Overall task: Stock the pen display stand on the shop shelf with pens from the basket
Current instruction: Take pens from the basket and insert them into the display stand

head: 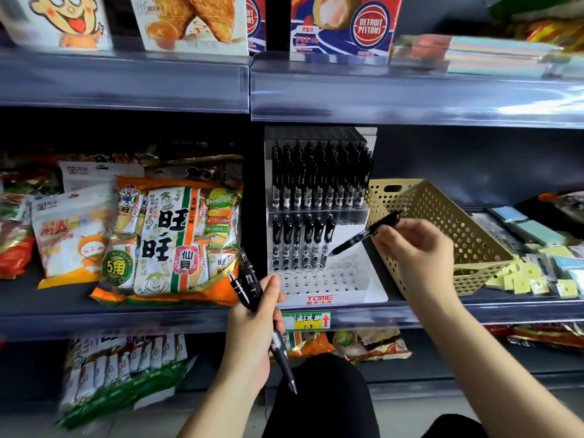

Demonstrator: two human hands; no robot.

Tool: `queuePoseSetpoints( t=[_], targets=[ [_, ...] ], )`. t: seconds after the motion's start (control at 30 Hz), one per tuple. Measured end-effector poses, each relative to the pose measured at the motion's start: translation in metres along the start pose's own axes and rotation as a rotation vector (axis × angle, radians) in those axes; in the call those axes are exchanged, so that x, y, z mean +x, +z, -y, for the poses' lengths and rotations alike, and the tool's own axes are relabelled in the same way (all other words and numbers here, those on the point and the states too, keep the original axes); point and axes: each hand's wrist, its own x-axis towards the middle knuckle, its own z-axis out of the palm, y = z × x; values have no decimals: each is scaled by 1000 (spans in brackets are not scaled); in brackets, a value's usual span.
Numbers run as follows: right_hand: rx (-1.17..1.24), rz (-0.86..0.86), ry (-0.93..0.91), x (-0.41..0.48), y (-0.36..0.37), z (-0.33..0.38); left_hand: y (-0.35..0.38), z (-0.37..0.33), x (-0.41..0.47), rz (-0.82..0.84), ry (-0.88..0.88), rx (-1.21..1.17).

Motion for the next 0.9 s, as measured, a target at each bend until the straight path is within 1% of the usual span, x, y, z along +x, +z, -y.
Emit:
queuePoseSetpoints(
  t=[0.13, 0.27, 0.43, 0.7, 0.8, 0.9],
  targets=[
    [-306, -26, -176, 31, 6, 3, 0, 0, 3, 8, 15, -1],
    [-468, -12, -225, 47, 17, -6, -2, 1, 3, 15, 27, 18],
    [-550, -4, -257, 52, 28, -10, -4, 1, 4, 11, 33, 29],
    [-641, 65, -329, 57, 40, -9, -5, 2, 6, -12, 33, 30],
    [-726, 114, -327, 59, 41, -15, -5, 3, 7, -20, 29, 28],
    [-762, 146, -306, 59, 40, -24, -6, 3, 7, -20, 24, 32]
  ],
)
